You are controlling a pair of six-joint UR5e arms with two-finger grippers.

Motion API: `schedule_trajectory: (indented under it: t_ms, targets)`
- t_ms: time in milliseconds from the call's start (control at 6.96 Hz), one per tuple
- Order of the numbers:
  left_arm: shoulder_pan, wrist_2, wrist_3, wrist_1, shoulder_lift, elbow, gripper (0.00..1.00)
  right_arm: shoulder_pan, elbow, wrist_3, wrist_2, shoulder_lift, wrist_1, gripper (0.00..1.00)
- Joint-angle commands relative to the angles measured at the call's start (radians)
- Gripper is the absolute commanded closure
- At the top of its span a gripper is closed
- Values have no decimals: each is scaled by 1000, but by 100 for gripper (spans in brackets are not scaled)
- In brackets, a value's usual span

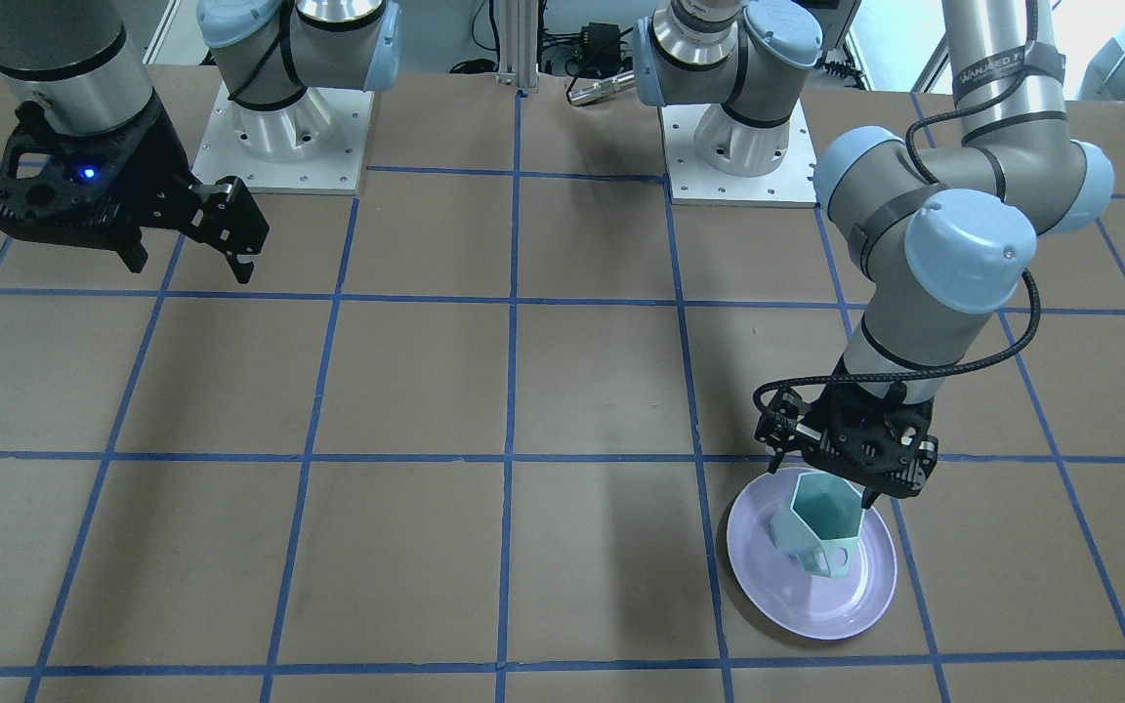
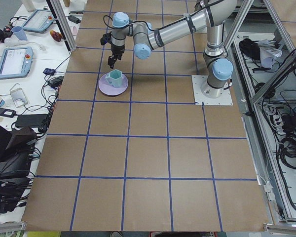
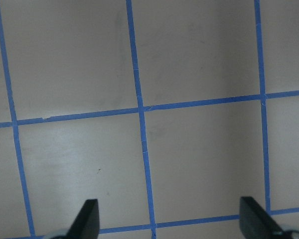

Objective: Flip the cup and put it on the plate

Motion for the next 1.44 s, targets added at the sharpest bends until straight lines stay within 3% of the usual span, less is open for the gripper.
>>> schedule_trajectory:
  t_ms: [0,431,862,1294]
  targets:
    - [-1,-4,-48,-136,27,78,0,0,0,0,1,1,0,0]
    - [-1,1,-143,-217,61,115,0,0,0,0,1,1,0,0]
    - [-3,-2,-261,-469,90,248,0,0,0,0,-1,1,0,0]
    - [-16,-7,-368,-608,160,267,0,0,0,0,-1,-1,0,0]
